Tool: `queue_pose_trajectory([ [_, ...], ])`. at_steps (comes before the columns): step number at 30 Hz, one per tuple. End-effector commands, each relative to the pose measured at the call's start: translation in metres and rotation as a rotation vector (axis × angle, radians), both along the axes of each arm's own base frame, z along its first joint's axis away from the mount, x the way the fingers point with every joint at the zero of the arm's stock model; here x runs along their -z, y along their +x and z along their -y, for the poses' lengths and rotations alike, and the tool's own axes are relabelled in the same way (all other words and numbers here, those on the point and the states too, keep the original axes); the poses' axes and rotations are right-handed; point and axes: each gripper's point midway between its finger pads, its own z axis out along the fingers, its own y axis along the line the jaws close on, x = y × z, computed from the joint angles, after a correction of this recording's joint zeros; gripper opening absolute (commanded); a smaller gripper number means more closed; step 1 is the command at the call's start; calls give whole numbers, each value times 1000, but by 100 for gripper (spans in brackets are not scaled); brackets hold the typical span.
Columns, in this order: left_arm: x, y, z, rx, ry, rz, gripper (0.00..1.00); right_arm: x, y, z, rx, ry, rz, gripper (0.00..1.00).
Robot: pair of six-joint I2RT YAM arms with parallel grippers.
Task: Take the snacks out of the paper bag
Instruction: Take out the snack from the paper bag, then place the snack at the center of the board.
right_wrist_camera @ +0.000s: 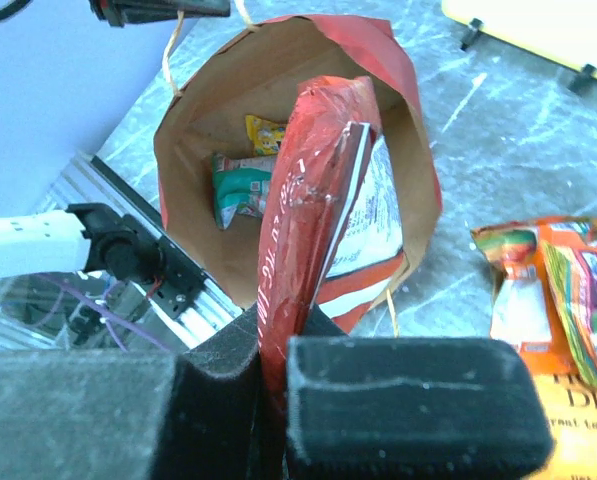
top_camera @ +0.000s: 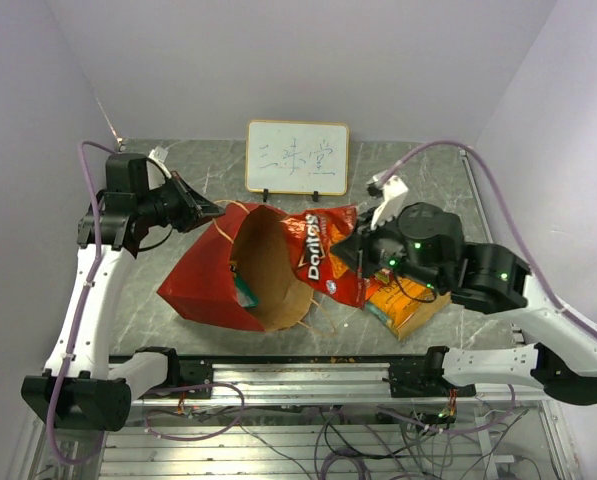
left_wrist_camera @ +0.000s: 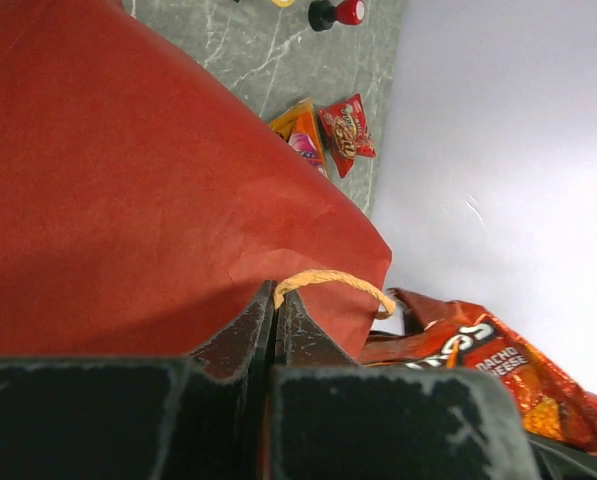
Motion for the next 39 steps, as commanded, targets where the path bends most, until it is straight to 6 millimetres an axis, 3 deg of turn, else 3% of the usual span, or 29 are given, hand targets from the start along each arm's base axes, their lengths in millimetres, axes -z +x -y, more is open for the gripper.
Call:
queue_pose_trajectory([
  [1,5,5,-1,7,24,5,7,-7,-4,49,185,-34,-109,0],
  [7,5,1,-3,21,54,6,7,-60,22,86,379,-33,33,0],
  [10,4,-6,-2,31,53,10,7,-82,37,96,463,-51,109,0],
  [16,4,-17,-5,42,76,15,7,-87,71,93,583,-215,206,0],
  [21,2,-21,-3,57,73,21,7,-68,137,95,581,-266,86,0],
  [24,-1,-22,-2,68,69,30,7,-58,161,100,574,-207,-15,0],
  [26,-3,-23,-2,73,74,37,7,-44,170,102,528,-134,-122,0],
  [34,-10,-29,-4,107,111,64,7,12,195,158,488,212,-405,0],
  [39,-10,-28,-3,123,108,60,7,30,194,166,422,366,-537,0],
])
